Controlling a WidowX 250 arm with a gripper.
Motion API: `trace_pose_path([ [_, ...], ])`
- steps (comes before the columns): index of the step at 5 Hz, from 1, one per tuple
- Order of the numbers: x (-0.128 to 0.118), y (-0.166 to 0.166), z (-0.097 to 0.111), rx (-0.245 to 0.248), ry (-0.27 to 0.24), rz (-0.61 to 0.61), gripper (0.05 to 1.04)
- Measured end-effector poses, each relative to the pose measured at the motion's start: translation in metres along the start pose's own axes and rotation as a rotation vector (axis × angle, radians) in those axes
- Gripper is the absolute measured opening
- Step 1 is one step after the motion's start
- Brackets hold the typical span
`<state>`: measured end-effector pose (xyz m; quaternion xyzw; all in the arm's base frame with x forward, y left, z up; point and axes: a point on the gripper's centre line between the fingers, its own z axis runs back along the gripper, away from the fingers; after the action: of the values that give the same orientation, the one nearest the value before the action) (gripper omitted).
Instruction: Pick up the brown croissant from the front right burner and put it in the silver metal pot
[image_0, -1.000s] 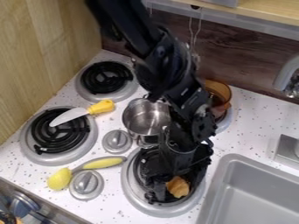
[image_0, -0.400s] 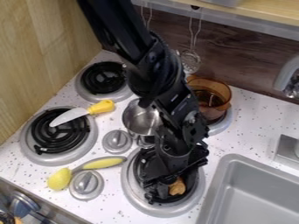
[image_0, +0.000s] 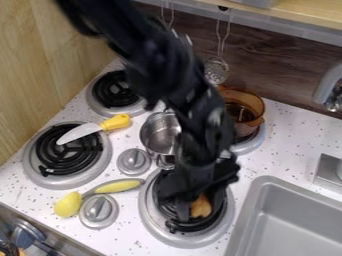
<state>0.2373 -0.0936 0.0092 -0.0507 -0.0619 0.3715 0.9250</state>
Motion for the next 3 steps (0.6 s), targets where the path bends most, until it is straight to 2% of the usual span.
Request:
trace_pose_path([
  [1,0.017,0.010,0.013,0.022,0.027,-0.044,0.569],
  [2,0.040,0.014,0.013,-0.010,-0.007,-0.077,0.569],
  [3,0.077,0.017,-0.005,-0.022,-0.001,-0.140,0.569],
])
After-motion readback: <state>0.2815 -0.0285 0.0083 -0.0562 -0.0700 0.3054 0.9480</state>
